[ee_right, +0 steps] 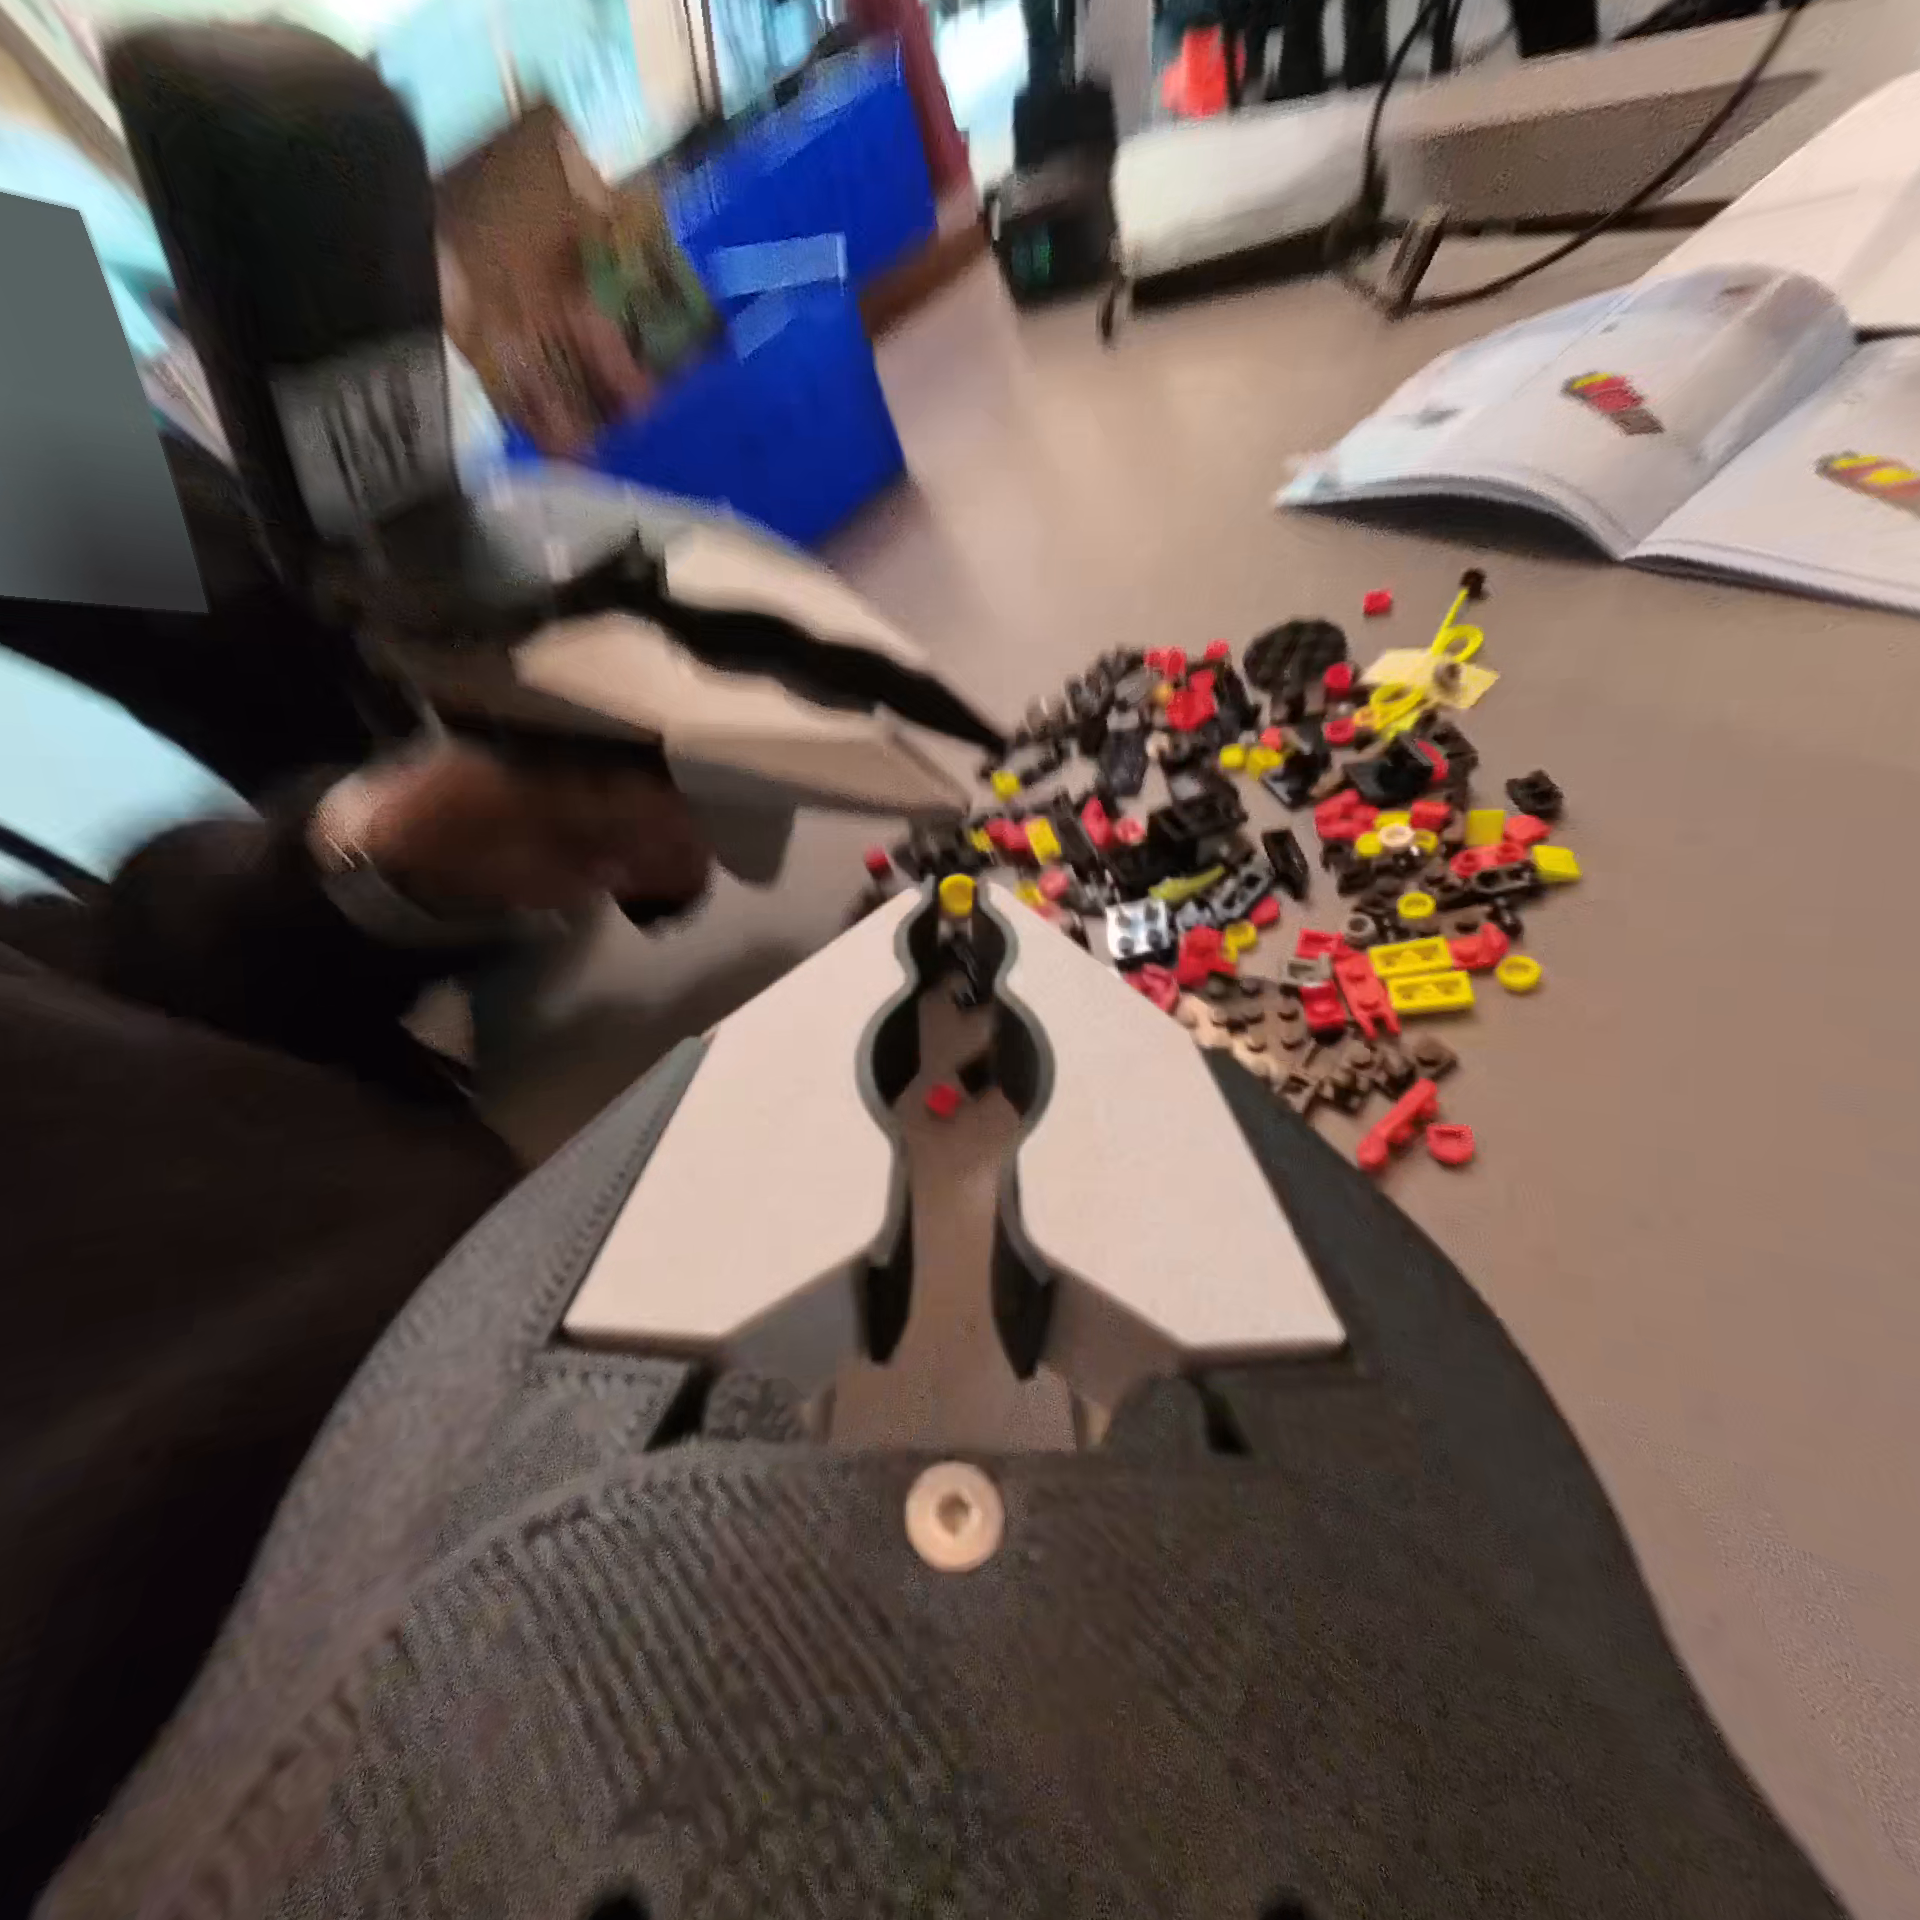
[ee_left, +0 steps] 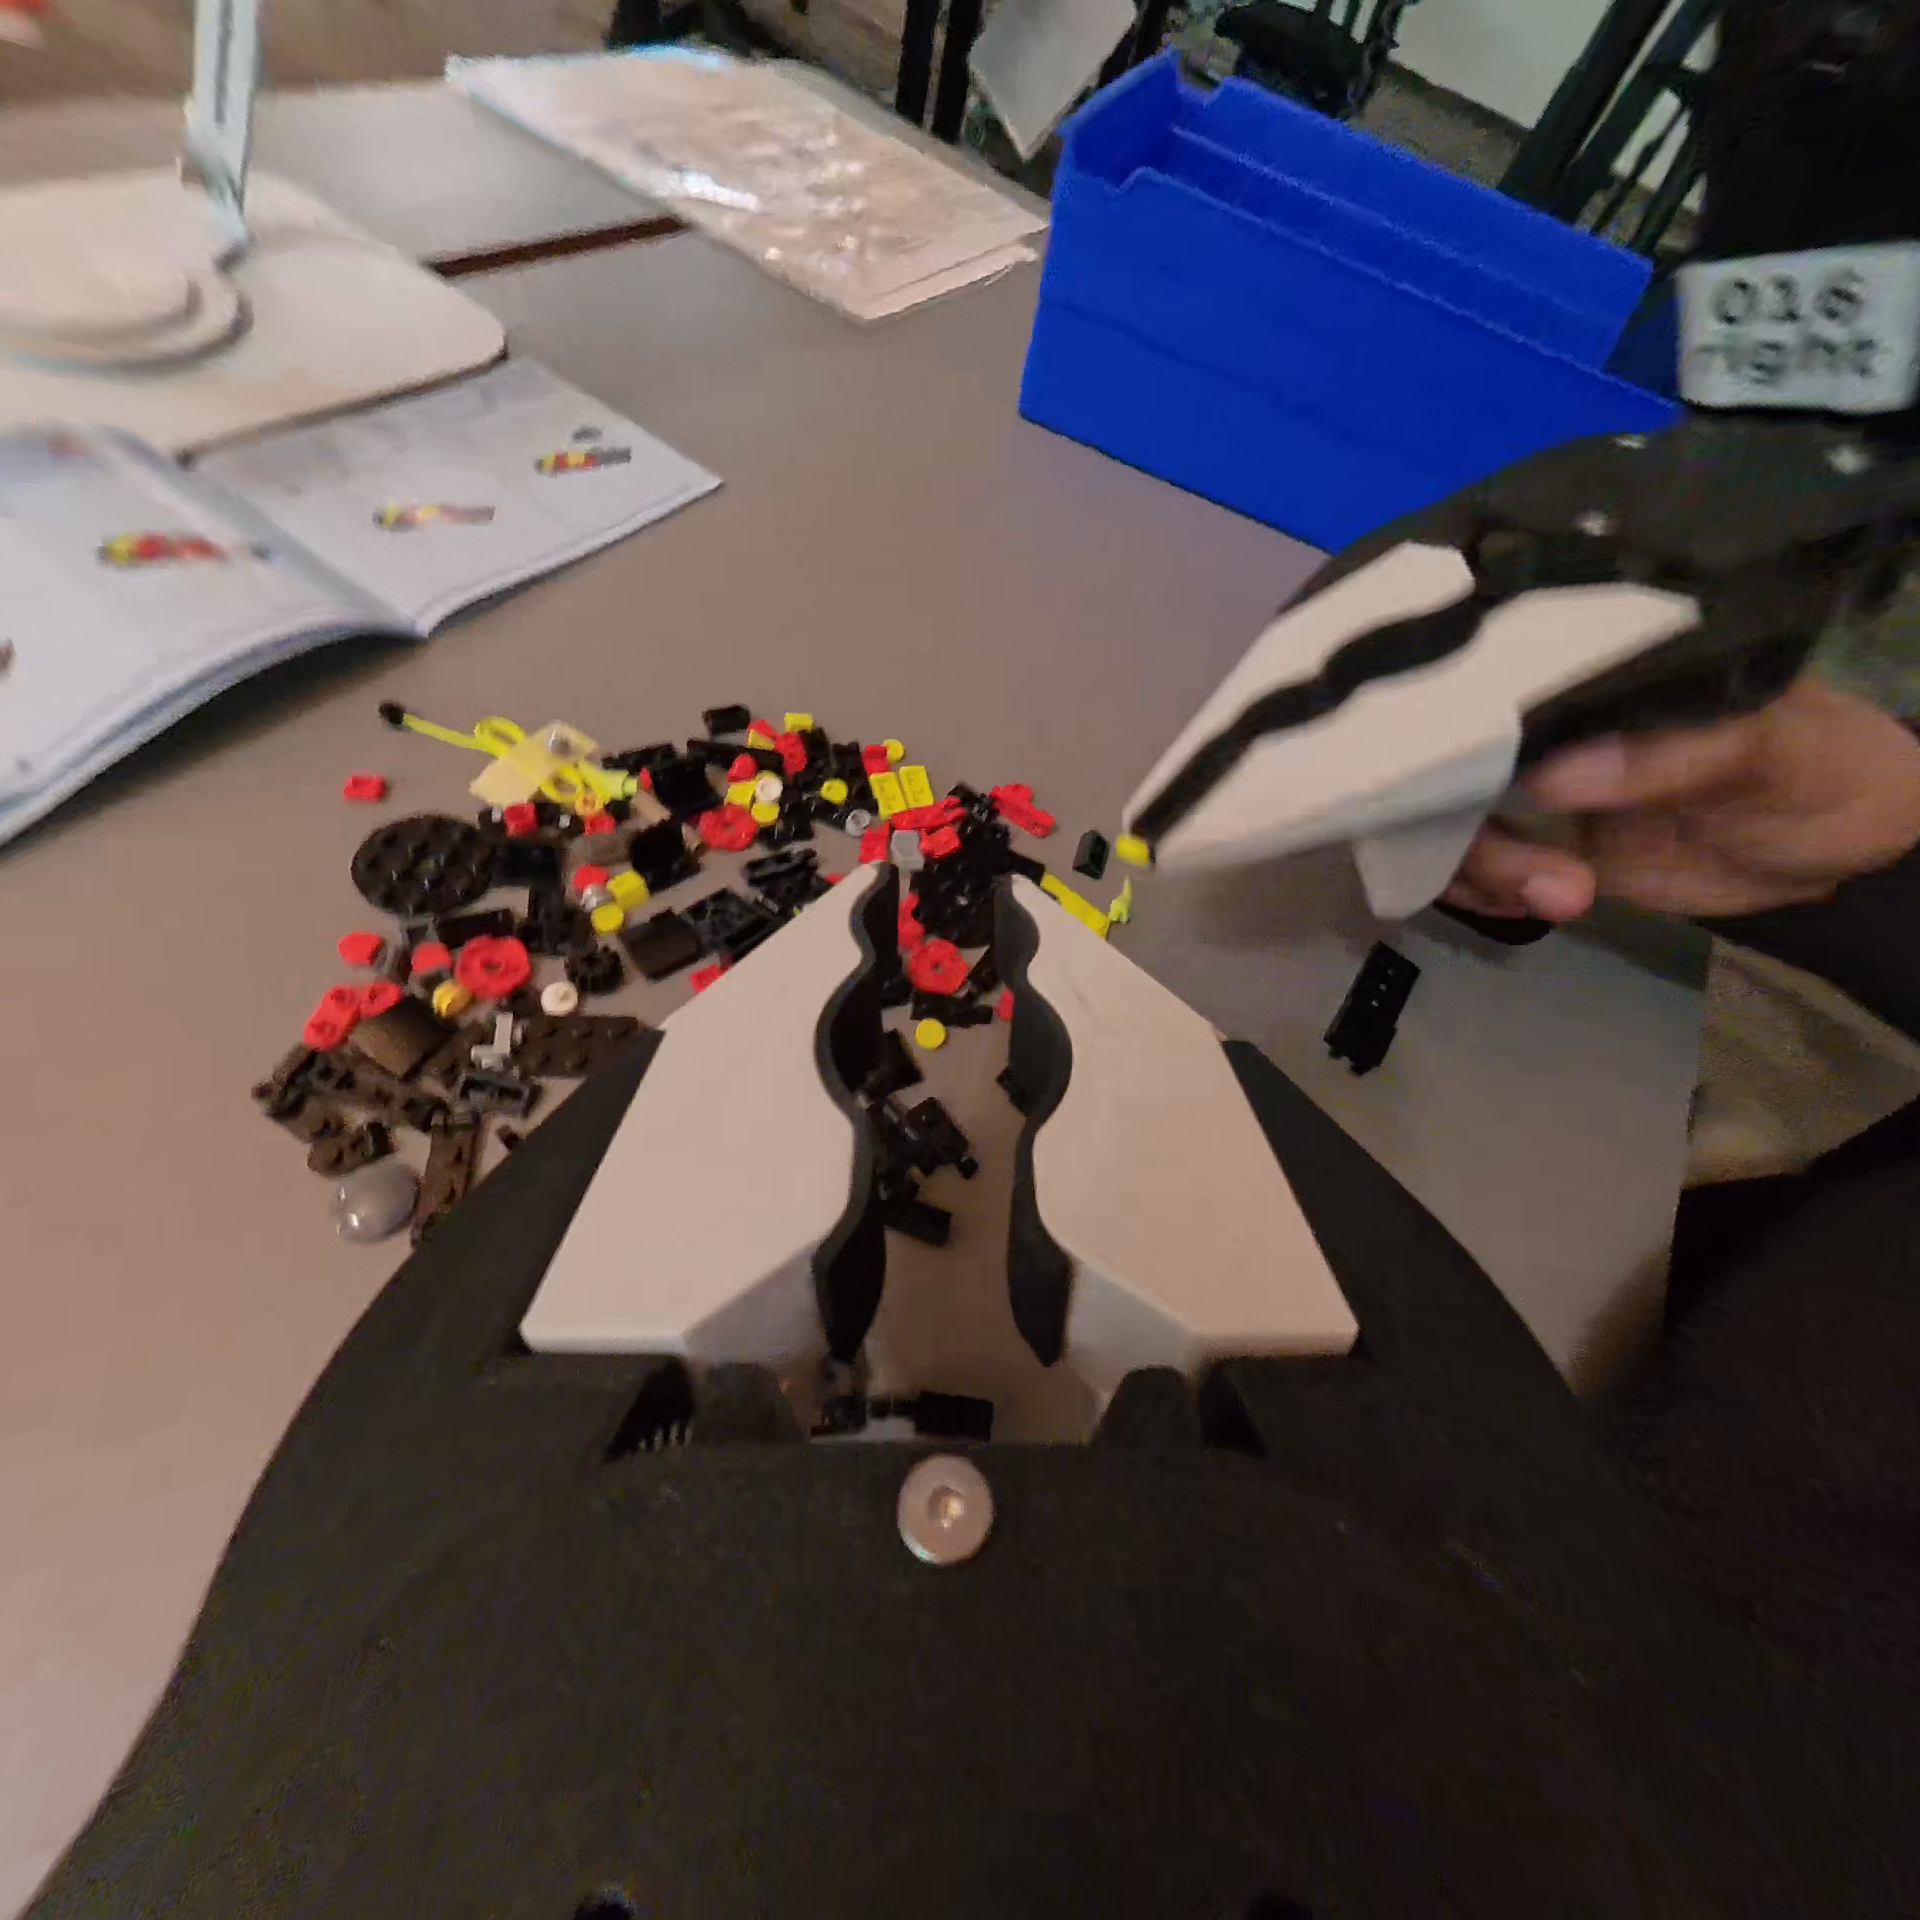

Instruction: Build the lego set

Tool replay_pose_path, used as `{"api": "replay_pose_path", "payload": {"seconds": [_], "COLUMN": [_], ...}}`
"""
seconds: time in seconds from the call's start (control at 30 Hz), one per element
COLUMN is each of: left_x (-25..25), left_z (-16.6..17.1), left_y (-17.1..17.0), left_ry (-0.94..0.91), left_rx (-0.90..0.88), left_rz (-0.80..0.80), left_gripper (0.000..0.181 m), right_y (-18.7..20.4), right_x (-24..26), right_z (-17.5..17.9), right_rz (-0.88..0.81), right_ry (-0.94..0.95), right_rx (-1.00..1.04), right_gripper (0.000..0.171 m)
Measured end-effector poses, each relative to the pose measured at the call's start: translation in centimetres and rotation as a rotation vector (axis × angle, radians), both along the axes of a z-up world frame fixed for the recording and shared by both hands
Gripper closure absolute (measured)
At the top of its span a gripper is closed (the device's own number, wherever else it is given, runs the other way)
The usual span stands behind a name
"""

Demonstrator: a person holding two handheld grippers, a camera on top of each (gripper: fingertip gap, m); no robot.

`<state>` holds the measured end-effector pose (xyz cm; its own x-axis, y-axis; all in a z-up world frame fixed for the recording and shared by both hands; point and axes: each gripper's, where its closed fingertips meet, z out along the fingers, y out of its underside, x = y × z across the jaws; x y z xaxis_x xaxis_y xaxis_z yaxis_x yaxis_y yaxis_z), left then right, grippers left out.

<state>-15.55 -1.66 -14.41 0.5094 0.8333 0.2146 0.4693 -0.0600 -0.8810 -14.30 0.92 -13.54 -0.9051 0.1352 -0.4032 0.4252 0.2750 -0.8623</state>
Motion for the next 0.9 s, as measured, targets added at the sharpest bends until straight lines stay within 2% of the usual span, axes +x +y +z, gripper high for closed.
{"api": "replay_pose_path", "payload": {"seconds": [0.03,0.13,0.23,0.33,0.53,0.63,0.73,0.83,0.9], "left_x": [0.0,0.3,0.4,-0.7,-0.6,-0.7,-0.8,-0.7,-0.6], "left_z": [0.5,2.5,2.6,0.5,0.7,0.5,0.4,0.2,0.1], "left_y": [0.4,1.6,1.9,-0.9,-1.4,-1.6,-1.3,-1.0,-0.9], "left_ry": [0.044,0.192,0.258,0.206,0.076,0.045,0.027,0.017,0.015], "left_rx": [-0.024,-0.063,-0.154,-0.314,-0.053,-0.012,0.011,0.012,0.005], "left_rz": [-0.008,-0.027,-0.014,0.085,0.096,0.104,0.098,0.083,0.080], "left_gripper": [0.166,0.167,0.172,0.181,0.177,0.177,0.176,0.176,0.176], "right_y": [0.4,1.5,1.5,1.6,4.3,6.4,7.8,10.1,11.1], "right_x": [-0.5,-1.7,-1.9,-2.0,-5.4,-8.1,-11.2,-16.2,-19.1], "right_z": [1.2,3.0,2.6,1.3,0.7,0.1,-1.8,-4.2,-5.2], "right_rz": [-0.022,-0.036,-0.056,-0.072,-0.207,-0.302,-0.385,-0.512,-0.584], "right_ry": [-0.104,-0.381,-0.430,-0.327,-0.199,-0.080,0.094,0.348,0.425], "right_rx": [-0.093,-0.287,-0.280,-0.172,-0.092,-0.004,0.189,0.471,0.565], "right_gripper": [0.171,0.171,0.171,0.171,0.171,0.171,0.161,0.151,0.149]}}
